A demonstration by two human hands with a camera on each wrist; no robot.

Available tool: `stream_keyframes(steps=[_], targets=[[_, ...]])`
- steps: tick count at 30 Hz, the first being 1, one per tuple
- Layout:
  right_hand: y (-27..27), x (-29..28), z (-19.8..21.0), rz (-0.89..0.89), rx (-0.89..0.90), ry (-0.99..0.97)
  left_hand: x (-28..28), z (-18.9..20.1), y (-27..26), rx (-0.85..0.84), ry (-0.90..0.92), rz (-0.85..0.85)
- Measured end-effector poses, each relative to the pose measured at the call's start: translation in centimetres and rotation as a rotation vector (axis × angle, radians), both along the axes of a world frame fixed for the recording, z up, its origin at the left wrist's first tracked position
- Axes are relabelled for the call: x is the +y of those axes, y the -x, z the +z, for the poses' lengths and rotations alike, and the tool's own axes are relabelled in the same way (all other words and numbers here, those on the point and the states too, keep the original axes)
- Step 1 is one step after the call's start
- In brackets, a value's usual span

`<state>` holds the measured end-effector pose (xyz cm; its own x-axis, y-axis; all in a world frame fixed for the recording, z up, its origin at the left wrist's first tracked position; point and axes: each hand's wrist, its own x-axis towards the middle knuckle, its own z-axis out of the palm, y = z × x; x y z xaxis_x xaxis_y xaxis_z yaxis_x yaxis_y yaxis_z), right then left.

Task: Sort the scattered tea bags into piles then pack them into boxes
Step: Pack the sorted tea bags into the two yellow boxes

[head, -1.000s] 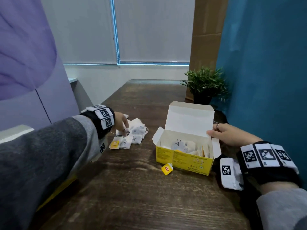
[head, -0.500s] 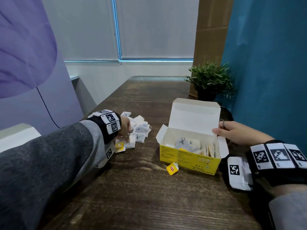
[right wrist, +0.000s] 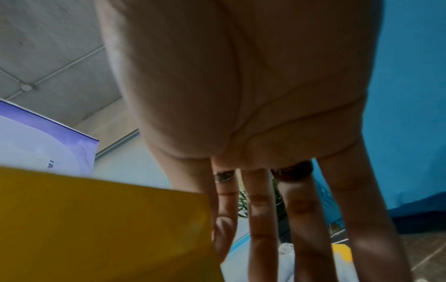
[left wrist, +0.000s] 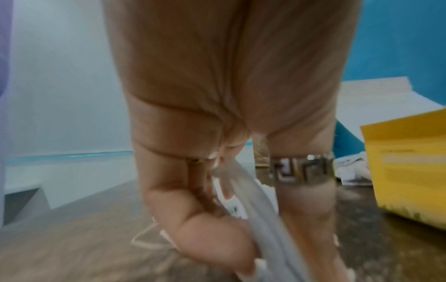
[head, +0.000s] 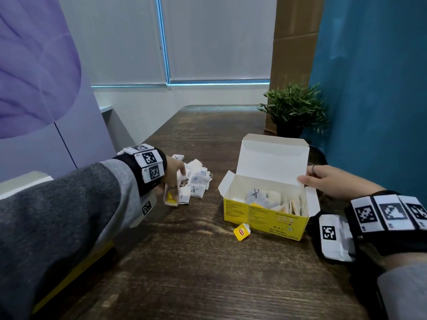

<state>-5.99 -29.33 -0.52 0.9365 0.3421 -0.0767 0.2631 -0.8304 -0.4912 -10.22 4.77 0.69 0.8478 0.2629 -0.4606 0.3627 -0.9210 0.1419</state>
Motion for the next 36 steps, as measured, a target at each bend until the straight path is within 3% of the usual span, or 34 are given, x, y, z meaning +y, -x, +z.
stream_keyframes(steps=[3, 5, 9, 16, 22, 25, 31, 36], targets=[[0.1, 0.1, 0.2, 0.001, 0.003, -0.007, 0.0, 1.2, -0.2, -0.169, 0.224, -0.006], [0.1, 0.0, 0.1, 0.007, -0.007, -0.012, -0.2, 0.8, -0.2, -0.171, 0.297, -0.048], [-0.1, -0.1, -0.1, 0.010, -0.015, -0.012, -0.7, -1.4, -1.0, -0.118, 0.061, -0.175], [0.0, 0.1, -0.1, 0.018, -0.022, -0.017, -0.4, -1.6, -1.9, -0.073, -0.135, -0.227], [0.4, 0.0, 0.1, 0.007, -0.015, -0.027, -0.1, -1.9, -1.9, -0.092, -0.165, -0.253], [0.4, 0.0, 0.1, 0.006, -0.011, -0.021, 0.2, -0.7, -1.3, -0.129, 0.011, -0.234], [0.2, 0.1, 0.1, 0.003, -0.004, -0.021, -2.6, 4.4, 0.2, -0.437, 0.526, -0.184], [0.4, 0.0, 0.1, 0.003, 0.003, -0.022, -10.6, 3.5, 0.0, -0.381, 0.635, -0.262]])
